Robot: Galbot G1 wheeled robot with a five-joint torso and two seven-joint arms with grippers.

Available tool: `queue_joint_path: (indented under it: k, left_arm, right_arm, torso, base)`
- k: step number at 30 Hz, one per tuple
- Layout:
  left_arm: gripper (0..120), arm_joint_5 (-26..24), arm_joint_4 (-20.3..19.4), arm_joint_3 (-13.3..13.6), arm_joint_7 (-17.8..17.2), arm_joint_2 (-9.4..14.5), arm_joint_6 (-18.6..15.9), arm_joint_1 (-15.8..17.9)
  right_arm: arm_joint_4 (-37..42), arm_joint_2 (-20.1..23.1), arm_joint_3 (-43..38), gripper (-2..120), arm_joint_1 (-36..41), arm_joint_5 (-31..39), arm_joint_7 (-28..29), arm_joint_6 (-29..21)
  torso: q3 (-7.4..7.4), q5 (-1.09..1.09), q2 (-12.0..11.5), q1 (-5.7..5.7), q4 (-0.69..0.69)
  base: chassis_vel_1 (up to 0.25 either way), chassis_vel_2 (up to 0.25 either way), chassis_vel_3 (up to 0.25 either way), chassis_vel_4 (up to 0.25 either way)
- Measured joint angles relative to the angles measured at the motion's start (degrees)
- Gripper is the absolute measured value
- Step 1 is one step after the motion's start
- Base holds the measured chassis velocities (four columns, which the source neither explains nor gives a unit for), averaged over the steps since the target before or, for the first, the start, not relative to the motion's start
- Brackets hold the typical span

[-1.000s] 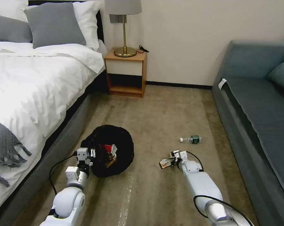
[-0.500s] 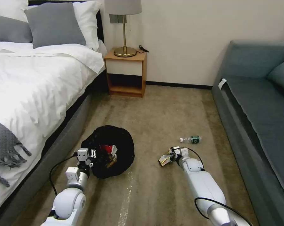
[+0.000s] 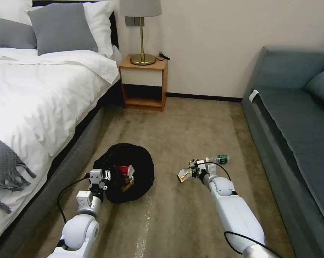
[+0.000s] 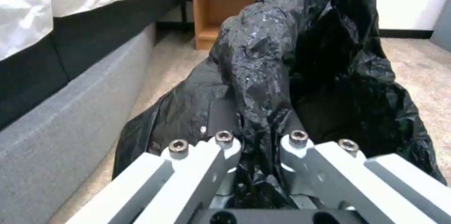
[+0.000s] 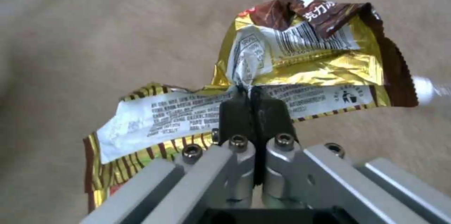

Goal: Pick up the trash bin, then pick up the garbage on the floor and place it into the trash bin.

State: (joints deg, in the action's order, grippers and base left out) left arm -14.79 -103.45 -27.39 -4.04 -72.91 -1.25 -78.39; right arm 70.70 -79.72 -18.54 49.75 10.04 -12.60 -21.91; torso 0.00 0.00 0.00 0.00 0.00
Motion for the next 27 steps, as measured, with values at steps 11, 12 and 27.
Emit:
queue_joint_path:
  k: [11, 12, 27]
  left_arm:
    - [4, -0.32, 1.01, 2.04, -0.08, -0.18, -0.75, 1.77]
    - [4, -0.35, 1.02, 2.19, -0.09, -0.18, -0.80, 1.87]
    - [4, -0.66, -0.38, 5.00, -0.18, -1.22, -1.73, 2.86]
  right_arm:
    - [19.04, 0.77, 3.46, 0, 5.76, 5.56, 0.94, -4.05]
    - [20.69, 0.82, 3.82, 0, 6.13, 6.09, 1.02, -4.37]
    - [33.07, -0.44, 11.48, 0, 10.27, 8.11, 2.46, -7.04]
  torso:
    - [0.00, 0.00, 0.00, 0.00, 0.00]
    - [0.00, 0.00, 0.00, 0.00, -0.01]
    - [0.00, 0.00, 0.00, 0.00, 0.00]
  base:
    - [0.000, 0.000, 0.000, 0.000]
    - [0.000, 0.000, 0.000, 0.000]
    - [0.000, 0.000, 0.000, 0.000]
